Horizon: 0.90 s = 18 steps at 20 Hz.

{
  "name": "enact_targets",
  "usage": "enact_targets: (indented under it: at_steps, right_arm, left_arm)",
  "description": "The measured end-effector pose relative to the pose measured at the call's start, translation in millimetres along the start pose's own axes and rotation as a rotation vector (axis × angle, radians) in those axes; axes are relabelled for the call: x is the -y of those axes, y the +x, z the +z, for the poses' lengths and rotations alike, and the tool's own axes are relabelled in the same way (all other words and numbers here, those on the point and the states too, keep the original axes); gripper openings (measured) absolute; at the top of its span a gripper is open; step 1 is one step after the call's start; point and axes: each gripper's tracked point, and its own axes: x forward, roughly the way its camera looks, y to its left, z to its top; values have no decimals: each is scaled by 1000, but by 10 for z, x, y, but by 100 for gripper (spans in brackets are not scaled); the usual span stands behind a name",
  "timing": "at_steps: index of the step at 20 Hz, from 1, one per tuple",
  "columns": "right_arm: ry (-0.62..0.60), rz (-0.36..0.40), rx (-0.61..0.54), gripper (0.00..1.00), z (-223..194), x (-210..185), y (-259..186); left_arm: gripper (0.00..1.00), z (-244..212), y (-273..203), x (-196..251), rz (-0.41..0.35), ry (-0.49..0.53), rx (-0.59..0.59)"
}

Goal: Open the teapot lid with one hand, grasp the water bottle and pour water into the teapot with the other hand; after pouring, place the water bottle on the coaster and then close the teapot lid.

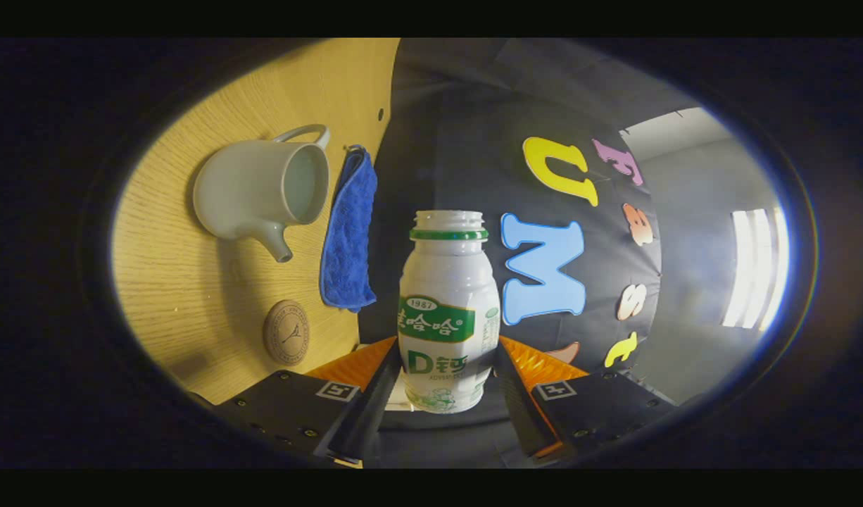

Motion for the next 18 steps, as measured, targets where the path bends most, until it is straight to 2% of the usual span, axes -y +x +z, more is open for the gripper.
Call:
enact_targets:
  at_steps: [14, 15, 17, 18]
  right_arm:
    - [-95, -33, 53, 76, 28, 58, 25]
    - [-98, -33, 54, 76, 31, 50, 18]
    - [-98, -26, 57, 76, 22, 50, 17]
    - [-98, -20, 60, 76, 31, 44, 19]
  left_arm:
    - [14, -47, -28, -107, 9, -13, -6]
    - [18, -54, -29, -106, 9, -14, -7]
    - [14, -61, -30, -109, 8, -17, -9]
    - [18, -56, -27, -108, 8, -19, -9]
